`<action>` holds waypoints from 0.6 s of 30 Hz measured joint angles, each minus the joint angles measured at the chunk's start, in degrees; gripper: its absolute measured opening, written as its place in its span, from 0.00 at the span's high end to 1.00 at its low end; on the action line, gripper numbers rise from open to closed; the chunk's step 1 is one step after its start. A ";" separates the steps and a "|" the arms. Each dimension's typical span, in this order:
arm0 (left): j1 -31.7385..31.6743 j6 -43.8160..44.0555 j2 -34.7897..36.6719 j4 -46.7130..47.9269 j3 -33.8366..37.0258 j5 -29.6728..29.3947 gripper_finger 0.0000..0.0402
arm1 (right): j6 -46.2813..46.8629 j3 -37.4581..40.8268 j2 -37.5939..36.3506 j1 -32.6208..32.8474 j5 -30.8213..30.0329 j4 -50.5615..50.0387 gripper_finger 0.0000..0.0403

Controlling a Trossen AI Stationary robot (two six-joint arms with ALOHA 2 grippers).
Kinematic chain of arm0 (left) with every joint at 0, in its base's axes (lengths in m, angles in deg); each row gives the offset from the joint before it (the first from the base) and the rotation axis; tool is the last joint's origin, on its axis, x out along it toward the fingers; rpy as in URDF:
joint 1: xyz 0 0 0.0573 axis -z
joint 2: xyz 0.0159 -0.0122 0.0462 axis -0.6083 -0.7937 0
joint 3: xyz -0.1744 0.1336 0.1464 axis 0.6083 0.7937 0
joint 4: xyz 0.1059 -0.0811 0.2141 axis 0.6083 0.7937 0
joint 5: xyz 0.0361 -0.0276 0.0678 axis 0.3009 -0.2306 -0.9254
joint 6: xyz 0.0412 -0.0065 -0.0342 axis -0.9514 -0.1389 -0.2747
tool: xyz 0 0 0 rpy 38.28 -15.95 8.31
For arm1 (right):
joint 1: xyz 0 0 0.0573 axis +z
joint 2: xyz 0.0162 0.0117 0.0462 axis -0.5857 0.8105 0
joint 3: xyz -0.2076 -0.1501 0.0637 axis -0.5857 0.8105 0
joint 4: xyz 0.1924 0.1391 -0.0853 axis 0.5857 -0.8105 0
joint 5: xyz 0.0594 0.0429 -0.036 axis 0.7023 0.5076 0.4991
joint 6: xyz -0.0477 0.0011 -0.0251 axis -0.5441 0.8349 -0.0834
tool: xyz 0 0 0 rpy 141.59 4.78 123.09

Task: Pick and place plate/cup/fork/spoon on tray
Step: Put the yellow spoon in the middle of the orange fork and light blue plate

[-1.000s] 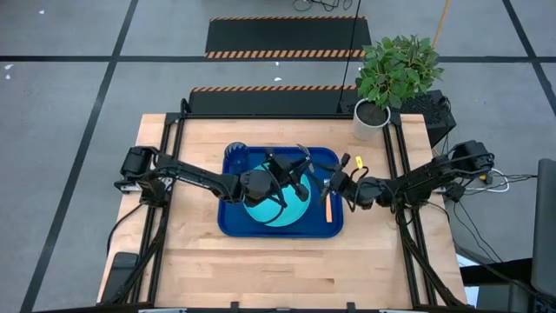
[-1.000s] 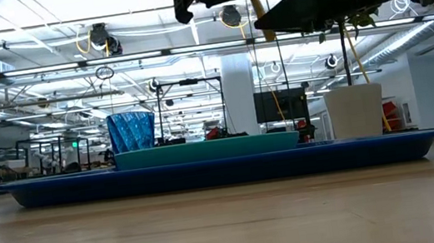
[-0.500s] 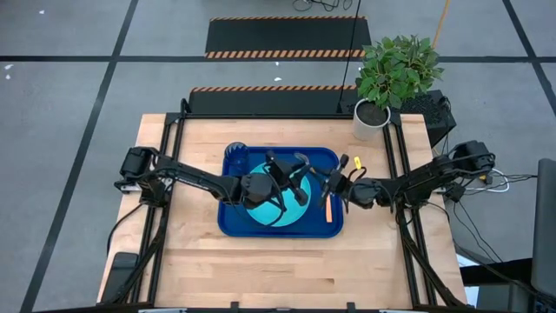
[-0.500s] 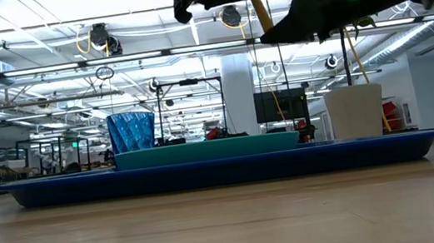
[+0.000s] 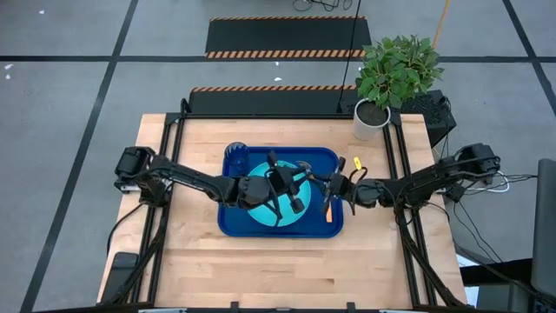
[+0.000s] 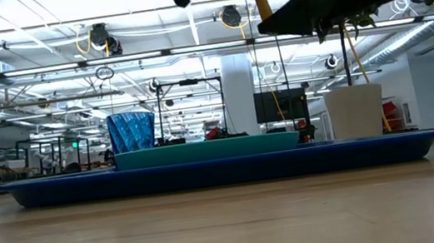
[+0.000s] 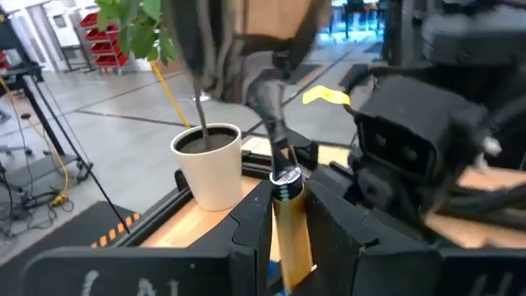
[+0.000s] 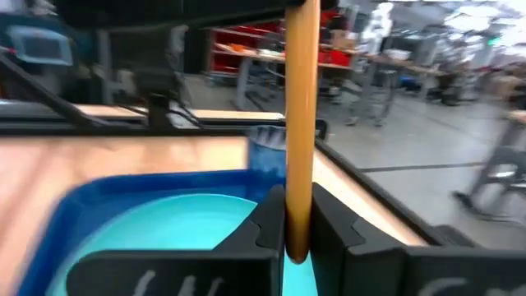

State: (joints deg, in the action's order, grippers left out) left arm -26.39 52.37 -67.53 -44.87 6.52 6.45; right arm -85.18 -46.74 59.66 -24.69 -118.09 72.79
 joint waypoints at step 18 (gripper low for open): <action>2.70 -4.40 7.66 15.94 0.20 -2.23 0.82 | 29.59 8.34 -12.87 -8.58 28.41 -0.53 0.97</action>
State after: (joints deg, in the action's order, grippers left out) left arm -23.69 47.97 -59.87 -28.93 6.71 4.22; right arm -55.59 -38.41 46.79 -33.27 -89.68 72.25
